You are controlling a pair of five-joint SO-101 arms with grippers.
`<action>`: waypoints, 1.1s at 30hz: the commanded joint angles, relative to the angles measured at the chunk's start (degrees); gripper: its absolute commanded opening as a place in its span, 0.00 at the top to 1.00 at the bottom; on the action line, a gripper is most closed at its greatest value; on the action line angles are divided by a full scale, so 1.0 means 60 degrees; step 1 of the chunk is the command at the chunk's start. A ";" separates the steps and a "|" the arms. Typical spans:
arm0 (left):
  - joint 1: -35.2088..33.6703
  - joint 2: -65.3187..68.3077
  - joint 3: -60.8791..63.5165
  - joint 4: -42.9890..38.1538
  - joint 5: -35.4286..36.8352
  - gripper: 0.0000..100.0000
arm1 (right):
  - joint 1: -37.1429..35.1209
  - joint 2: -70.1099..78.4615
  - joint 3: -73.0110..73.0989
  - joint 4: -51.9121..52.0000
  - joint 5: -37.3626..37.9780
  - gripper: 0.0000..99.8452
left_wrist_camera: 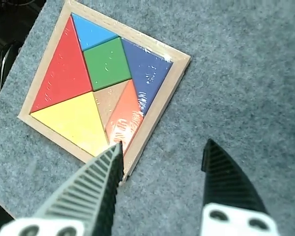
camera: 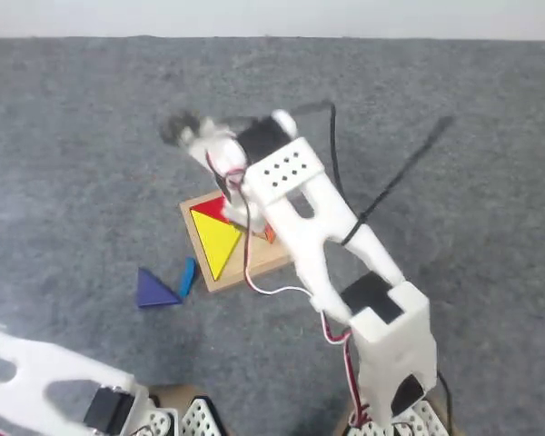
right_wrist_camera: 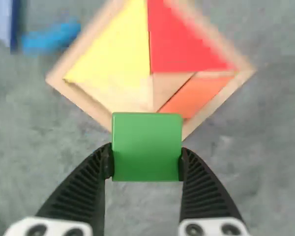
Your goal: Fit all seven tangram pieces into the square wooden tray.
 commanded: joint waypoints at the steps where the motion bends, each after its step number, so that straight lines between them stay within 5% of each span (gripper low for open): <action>1: 0.0190 -0.0088 -0.0374 0.0352 -0.0059 0.75 | 0.0242 -0.0886 0.2549 -0.2498 0.0220 0.97; 18: 0.0322 -0.0073 -0.0374 0.0322 -0.0059 0.75 | -0.0711 0.1634 0.2051 -0.2908 -0.0147 0.96; 28: 0.0278 -0.0073 -0.0374 0.0322 -0.0073 0.75 | -0.0740 0.1780 0.0278 -0.2161 -0.0117 0.71; 33: 0.0249 -0.0073 -0.0374 0.0322 -0.0073 0.75 | -0.0755 0.1678 0.0176 -0.1985 -0.0132 0.67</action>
